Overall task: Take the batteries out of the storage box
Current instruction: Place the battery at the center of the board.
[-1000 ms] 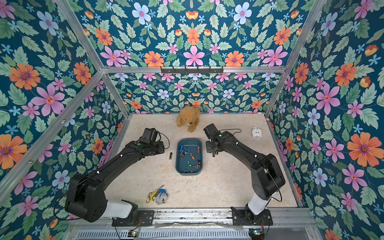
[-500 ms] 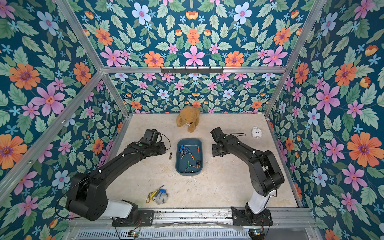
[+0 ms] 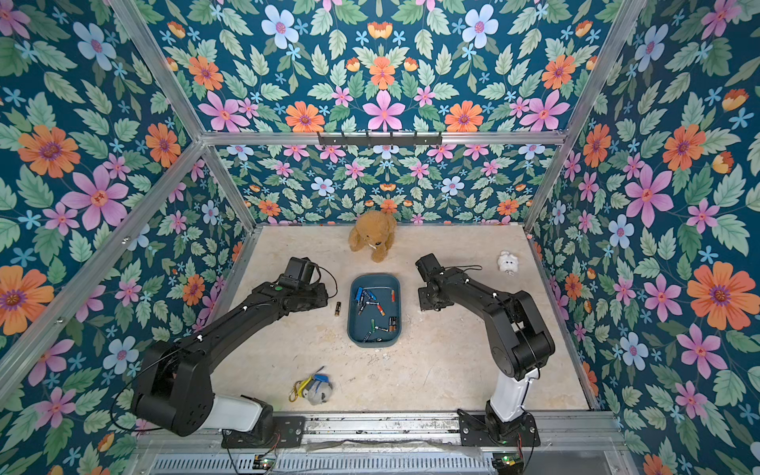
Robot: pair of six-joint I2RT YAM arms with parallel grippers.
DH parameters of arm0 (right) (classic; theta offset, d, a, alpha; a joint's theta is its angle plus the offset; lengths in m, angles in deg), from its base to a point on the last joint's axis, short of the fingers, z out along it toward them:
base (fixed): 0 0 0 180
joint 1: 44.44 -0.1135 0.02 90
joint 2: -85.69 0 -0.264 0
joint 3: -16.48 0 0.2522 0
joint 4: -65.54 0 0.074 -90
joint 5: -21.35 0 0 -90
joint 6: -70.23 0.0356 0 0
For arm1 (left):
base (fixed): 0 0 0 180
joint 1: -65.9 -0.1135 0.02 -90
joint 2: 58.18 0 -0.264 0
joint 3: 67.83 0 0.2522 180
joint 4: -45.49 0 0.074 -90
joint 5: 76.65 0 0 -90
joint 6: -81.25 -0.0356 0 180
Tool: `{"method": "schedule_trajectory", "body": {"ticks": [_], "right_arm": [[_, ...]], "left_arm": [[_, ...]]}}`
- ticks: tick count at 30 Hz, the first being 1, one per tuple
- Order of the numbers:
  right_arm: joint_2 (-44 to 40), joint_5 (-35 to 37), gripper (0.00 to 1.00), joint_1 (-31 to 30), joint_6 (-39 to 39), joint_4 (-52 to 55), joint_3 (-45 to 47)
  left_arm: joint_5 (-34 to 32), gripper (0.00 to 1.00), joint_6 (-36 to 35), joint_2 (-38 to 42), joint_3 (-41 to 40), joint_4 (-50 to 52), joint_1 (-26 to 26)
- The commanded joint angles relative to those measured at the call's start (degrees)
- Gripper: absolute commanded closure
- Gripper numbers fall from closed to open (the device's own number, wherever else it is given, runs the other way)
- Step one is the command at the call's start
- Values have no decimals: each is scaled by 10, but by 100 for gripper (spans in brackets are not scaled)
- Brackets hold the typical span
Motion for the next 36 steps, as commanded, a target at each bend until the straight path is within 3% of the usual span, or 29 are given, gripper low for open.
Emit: {"method": "schedule_trajectory", "body": {"ticks": [1, 36], "right_arm": [[4, -2, 82, 1, -4, -12, 2], [43, -8, 80, 8, -8, -31, 4]], "left_arm": [[-2, 59, -1, -2, -1, -7, 0], [-2, 59, 0, -1, -7, -7, 1]]}}
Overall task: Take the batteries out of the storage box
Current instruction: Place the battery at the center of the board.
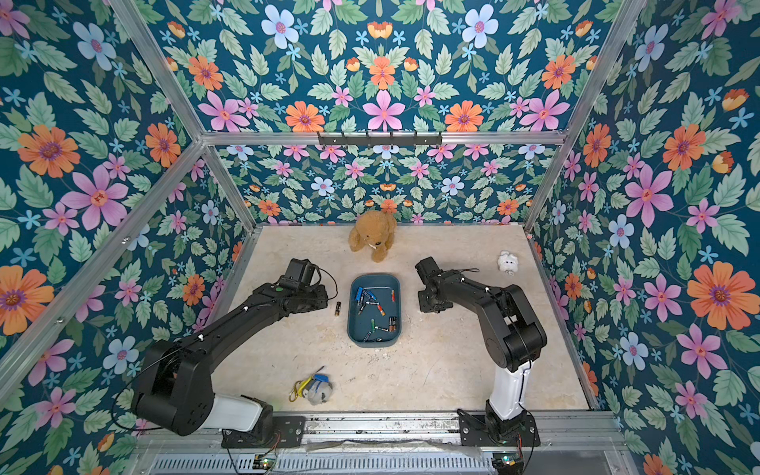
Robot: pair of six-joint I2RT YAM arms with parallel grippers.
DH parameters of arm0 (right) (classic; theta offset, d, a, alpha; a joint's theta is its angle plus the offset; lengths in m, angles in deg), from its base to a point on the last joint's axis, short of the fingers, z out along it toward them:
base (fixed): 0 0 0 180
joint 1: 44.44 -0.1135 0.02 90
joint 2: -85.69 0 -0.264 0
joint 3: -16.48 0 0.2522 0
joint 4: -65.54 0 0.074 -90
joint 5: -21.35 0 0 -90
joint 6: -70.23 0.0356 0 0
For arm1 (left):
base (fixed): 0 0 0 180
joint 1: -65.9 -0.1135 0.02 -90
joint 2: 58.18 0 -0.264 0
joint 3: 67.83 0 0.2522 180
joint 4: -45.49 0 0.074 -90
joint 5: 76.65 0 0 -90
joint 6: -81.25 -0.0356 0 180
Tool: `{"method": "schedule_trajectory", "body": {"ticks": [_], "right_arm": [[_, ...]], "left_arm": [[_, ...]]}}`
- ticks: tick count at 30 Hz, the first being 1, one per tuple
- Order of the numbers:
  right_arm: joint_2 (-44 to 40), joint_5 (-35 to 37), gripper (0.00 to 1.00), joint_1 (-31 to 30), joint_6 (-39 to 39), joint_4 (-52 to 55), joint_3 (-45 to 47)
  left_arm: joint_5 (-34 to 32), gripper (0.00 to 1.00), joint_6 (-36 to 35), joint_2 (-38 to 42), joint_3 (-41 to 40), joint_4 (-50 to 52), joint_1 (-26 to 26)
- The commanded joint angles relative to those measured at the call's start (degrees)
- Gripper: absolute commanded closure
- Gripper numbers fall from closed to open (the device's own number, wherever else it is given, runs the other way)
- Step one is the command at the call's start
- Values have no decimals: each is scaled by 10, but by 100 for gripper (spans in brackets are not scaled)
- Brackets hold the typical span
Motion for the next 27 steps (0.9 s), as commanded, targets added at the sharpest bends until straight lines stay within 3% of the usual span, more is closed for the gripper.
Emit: {"method": "schedule_trajectory", "body": {"ticks": [1, 27], "right_arm": [[4, -4, 80, 0, -2, -4, -2], [-19, 10, 72, 0, -4, 17, -26]], "left_arm": [[-1, 59, 0, 0, 0, -6, 0], [-9, 58, 0, 7, 38, 15, 24]]}}
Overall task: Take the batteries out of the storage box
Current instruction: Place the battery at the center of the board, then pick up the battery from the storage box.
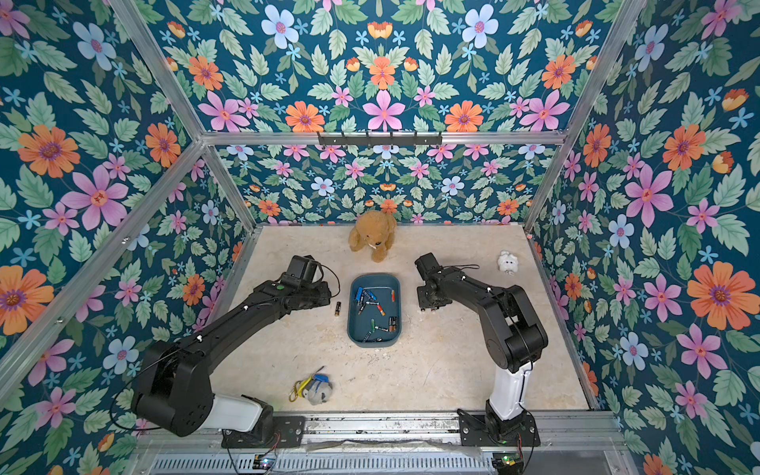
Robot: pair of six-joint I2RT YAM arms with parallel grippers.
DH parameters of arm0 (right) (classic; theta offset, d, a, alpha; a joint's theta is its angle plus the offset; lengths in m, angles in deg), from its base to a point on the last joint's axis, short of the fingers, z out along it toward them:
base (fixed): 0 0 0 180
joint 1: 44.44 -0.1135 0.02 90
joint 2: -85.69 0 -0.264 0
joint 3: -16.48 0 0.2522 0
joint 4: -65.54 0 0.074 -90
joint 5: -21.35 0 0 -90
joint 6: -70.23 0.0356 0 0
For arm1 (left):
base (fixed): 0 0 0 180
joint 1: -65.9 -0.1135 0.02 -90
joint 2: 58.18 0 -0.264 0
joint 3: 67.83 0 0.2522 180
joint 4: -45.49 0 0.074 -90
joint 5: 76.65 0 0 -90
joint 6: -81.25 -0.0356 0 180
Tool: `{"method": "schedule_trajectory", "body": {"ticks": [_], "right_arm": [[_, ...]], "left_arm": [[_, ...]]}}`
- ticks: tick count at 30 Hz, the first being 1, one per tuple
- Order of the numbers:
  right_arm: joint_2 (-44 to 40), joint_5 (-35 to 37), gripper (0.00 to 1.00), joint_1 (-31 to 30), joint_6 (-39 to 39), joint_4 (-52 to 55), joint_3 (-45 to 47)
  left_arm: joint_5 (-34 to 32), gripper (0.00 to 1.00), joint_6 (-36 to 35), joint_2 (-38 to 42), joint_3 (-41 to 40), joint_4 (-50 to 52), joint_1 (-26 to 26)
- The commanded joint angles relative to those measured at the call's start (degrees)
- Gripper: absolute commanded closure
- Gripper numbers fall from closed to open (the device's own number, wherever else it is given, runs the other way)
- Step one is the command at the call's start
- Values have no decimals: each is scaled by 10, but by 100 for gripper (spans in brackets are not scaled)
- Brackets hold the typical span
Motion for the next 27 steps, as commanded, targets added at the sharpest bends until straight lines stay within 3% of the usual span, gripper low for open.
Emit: {"method": "schedule_trajectory", "body": {"ticks": [1, 16, 27], "right_arm": [[-9, 9, 71, 1, -1, 12, -4], [-46, 9, 67, 7, 5, 43, -28], [-49, 4, 65, 22, 7, 26, 0]], "left_arm": [[-13, 58, 1, 5, 15, 13, 10], [-33, 57, 55, -80, 103, 43, 150], [-24, 54, 76, -151, 112, 35, 184]]}}
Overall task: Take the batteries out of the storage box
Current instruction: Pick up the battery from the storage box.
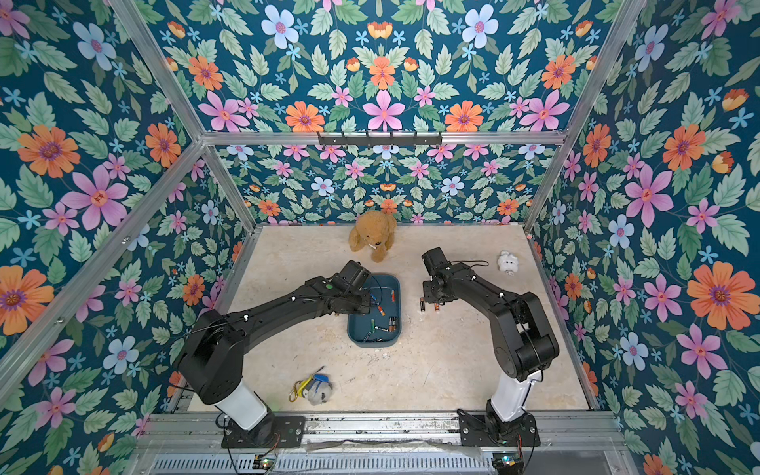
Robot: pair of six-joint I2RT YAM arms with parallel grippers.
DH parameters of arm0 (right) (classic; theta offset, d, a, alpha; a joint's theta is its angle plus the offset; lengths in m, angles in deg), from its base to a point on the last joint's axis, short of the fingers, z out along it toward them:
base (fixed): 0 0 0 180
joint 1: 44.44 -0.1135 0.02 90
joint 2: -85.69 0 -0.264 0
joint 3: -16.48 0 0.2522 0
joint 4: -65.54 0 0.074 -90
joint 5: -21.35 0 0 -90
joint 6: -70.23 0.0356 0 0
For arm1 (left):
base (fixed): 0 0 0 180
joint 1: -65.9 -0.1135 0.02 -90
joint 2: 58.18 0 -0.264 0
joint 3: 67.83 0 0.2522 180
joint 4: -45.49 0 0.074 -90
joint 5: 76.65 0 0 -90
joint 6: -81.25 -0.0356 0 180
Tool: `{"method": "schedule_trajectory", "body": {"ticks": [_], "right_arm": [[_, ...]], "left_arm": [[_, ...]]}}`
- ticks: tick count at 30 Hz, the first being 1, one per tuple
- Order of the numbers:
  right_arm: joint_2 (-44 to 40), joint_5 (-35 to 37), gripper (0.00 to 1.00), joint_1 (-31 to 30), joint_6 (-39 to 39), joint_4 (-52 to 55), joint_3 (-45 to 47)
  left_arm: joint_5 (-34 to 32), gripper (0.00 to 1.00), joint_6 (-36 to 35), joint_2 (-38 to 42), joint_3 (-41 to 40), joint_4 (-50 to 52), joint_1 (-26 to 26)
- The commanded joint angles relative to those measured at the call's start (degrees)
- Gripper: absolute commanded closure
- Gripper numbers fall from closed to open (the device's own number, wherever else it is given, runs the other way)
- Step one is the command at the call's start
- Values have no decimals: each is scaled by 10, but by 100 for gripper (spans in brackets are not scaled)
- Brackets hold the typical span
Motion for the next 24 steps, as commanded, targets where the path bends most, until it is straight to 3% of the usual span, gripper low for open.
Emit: {"method": "schedule_trajectory", "body": {"ticks": [1, 24], "right_arm": [[-6, 0, 65, 0, 6, -1, 0], [5, -2, 62, 17, 3, 4, -3]], "left_arm": [[6, 53, 16, -10, 3, 2, 5], [41, 52, 37, -96, 4, -24, 37]]}}
